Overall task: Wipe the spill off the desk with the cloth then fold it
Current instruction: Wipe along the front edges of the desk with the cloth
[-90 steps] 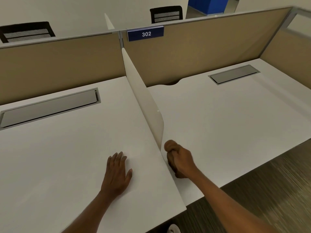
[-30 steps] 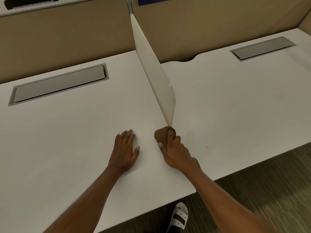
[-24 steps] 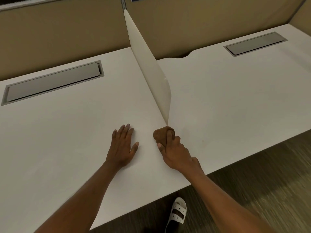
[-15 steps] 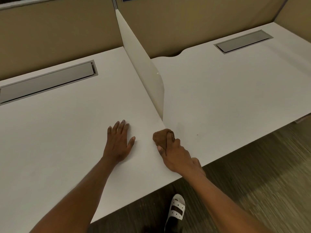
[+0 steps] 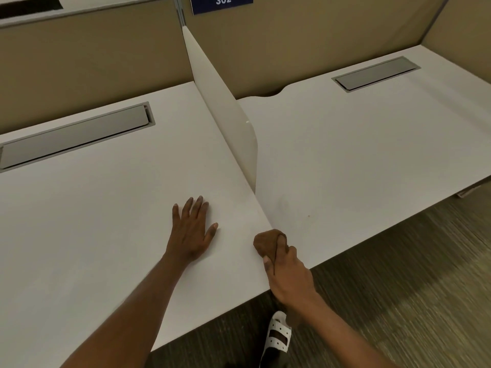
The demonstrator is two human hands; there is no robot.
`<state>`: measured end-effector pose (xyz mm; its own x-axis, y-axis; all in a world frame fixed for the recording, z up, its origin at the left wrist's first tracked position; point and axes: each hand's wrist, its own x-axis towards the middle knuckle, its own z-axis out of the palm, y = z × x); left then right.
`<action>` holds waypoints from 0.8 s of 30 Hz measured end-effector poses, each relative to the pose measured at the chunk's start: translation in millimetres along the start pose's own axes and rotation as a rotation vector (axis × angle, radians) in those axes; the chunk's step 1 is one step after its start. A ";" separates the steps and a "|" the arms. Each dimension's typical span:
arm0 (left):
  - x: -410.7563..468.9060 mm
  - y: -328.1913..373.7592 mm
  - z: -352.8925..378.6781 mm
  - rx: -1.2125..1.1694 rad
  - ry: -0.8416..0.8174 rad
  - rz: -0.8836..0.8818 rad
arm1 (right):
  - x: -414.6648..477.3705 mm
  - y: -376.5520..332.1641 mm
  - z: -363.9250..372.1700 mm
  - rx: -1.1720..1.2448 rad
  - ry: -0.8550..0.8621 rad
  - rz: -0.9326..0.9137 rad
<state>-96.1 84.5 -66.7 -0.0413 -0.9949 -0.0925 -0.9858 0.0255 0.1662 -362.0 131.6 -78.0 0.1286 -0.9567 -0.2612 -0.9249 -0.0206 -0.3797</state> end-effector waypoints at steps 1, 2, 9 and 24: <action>1.0 -0.7 0.5 0.000 -0.004 0.003 | 2.4 -2.7 -0.3 0.000 0.016 0.007; 2.1 -1.8 1.3 0.002 -0.009 0.005 | 5.7 -5.8 -0.8 -0.005 0.029 0.015; 8.7 -6.3 6.3 -0.024 0.011 0.012 | 54.9 -33.4 -5.9 -0.022 0.062 -0.008; 9.4 -10.1 5.7 -0.094 0.052 -0.012 | 145.7 -76.2 -12.9 -0.056 0.106 -0.061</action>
<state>-87.4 75.5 -74.9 -0.0188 -0.9988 -0.0441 -0.9664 0.0068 0.2569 -277.5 -10.0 -75.7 0.1495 -0.9784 -0.1428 -0.9352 -0.0931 -0.3416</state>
